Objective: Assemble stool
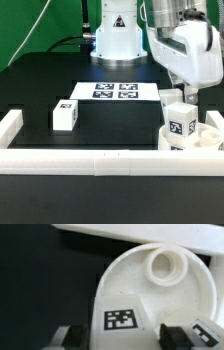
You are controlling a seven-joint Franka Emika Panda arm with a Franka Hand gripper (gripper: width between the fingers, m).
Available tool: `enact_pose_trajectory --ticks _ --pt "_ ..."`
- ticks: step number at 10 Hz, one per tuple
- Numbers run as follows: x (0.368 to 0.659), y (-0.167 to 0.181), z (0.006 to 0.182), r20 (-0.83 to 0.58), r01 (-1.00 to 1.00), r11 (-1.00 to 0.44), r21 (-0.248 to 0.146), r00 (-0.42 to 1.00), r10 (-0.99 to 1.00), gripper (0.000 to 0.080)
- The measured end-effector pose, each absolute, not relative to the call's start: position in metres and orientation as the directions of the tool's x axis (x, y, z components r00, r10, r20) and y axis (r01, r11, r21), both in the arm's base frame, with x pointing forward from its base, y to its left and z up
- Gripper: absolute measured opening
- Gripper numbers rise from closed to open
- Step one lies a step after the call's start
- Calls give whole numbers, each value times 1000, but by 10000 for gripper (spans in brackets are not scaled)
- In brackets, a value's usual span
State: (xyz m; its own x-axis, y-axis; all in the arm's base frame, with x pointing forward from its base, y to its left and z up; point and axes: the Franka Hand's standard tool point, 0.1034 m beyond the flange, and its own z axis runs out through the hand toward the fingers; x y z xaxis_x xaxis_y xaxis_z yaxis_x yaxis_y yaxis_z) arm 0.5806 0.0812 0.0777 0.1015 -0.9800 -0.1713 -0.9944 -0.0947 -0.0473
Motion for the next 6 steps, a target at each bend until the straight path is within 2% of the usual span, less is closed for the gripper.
enact_pose_trajectory --ticks 1,3,4,5,6 --pt "579 83 78 -180 -1000 -18 -14 20 -983 340" --pt "580 86 78 -191 -999 41 -6 -39 -981 365" --pt "580 86 78 -191 -1000 21 -9 -19 -981 365" --pt "580 86 79 -191 -1000 18 -10 -16 -982 551" --pt "581 86 86 -194 -999 -44 -24 48 -980 620"
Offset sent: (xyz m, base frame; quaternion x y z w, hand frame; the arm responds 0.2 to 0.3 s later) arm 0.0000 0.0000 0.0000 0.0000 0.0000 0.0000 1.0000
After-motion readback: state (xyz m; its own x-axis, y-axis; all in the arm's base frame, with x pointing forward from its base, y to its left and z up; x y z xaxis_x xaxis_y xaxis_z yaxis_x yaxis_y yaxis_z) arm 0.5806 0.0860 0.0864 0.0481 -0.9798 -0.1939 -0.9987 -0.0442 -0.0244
